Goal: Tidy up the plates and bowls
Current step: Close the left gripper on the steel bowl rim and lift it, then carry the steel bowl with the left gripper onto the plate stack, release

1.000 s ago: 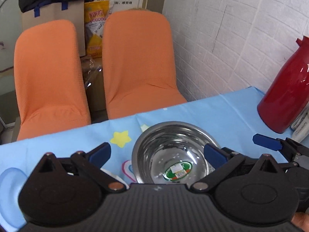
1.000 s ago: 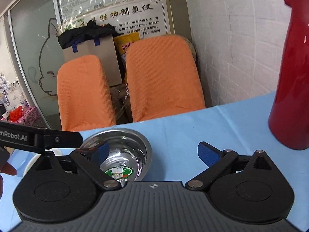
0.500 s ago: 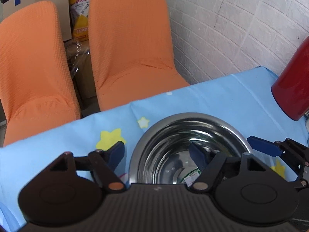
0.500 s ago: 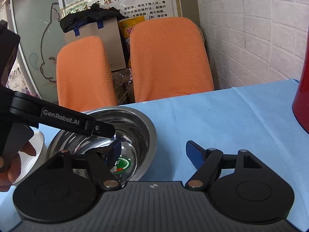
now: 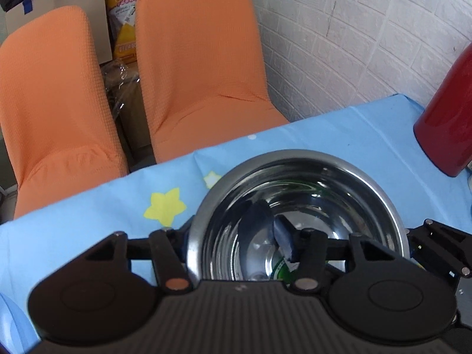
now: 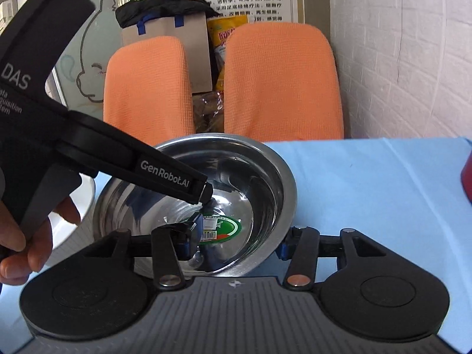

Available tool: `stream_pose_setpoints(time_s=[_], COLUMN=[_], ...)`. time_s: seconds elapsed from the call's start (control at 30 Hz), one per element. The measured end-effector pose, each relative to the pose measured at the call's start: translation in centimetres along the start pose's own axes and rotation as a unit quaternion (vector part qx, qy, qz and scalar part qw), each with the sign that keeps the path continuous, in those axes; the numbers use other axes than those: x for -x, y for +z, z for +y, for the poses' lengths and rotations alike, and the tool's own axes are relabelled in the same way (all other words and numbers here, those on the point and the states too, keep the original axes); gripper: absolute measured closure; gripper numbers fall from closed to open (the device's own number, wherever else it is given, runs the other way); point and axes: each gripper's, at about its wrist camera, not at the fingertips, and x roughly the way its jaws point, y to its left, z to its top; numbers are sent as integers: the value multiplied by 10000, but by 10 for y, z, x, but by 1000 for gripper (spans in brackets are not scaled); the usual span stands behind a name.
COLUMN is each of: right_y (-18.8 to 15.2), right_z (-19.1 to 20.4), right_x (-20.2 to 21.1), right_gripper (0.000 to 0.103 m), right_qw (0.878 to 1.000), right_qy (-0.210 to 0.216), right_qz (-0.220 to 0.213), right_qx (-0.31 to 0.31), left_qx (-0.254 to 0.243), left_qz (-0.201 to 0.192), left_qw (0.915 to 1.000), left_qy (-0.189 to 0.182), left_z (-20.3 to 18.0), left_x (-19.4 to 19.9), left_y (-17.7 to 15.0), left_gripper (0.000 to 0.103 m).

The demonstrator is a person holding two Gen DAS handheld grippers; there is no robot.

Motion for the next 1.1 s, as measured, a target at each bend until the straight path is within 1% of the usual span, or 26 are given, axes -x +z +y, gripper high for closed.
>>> stream_pose_setpoints(time_s=[0.07, 0.17, 0.23, 0.3, 0.4, 0.47, 0.53, 0.67, 0.8, 0.93, 1.1], right_y=[2, -2, -7, -14, -28, -40, -56, -90, -119, -139, -155], right_z=[2, 9, 16, 21, 31, 38, 45, 60, 73, 82, 90], right_x=[11, 30, 43, 58, 84, 103, 122, 153, 173, 186, 194], right_gripper=[17, 13, 10, 10, 9, 7, 3, 0, 0, 0, 0], right_qw=[9999, 9997, 9997, 9996, 9994, 9994, 9995, 9995, 9991, 9985, 9976], right_qy=[27, 61, 97, 135, 178, 199, 215, 264, 290, 363, 485], right_qz=[-89, -164, -119, -102, -49, -26, -19, 109, 257, 373, 431], right_qx=[54, 144, 202, 234, 278, 278, 224, 161, 155, 165, 238], left_qx=[39, -30, -36, 9, 61, 36, 19, -28, -66, -109, -41], left_qz=[-52, -78, -89, -84, -26, -18, 8, 87, 223, 278, 280], left_qw=[10000, 10000, 9999, 10000, 10000, 10000, 9999, 9999, 9996, 9994, 9993], left_qy=[-56, -3, 63, 36, -2, -42, -109, -128, -162, -157, -258], left_z=[-2, -11, -19, -24, -34, -42, -51, -63, -70, -76, -72], left_x=[14, 39, 55, 70, 90, 106, 122, 142, 153, 164, 175], left_y=[-1, -9, -19, -32, -59, -82, -107, -153, -191, -223, -247], left_gripper=[50, 50, 50, 50, 50, 50, 50, 50, 50, 49, 49])
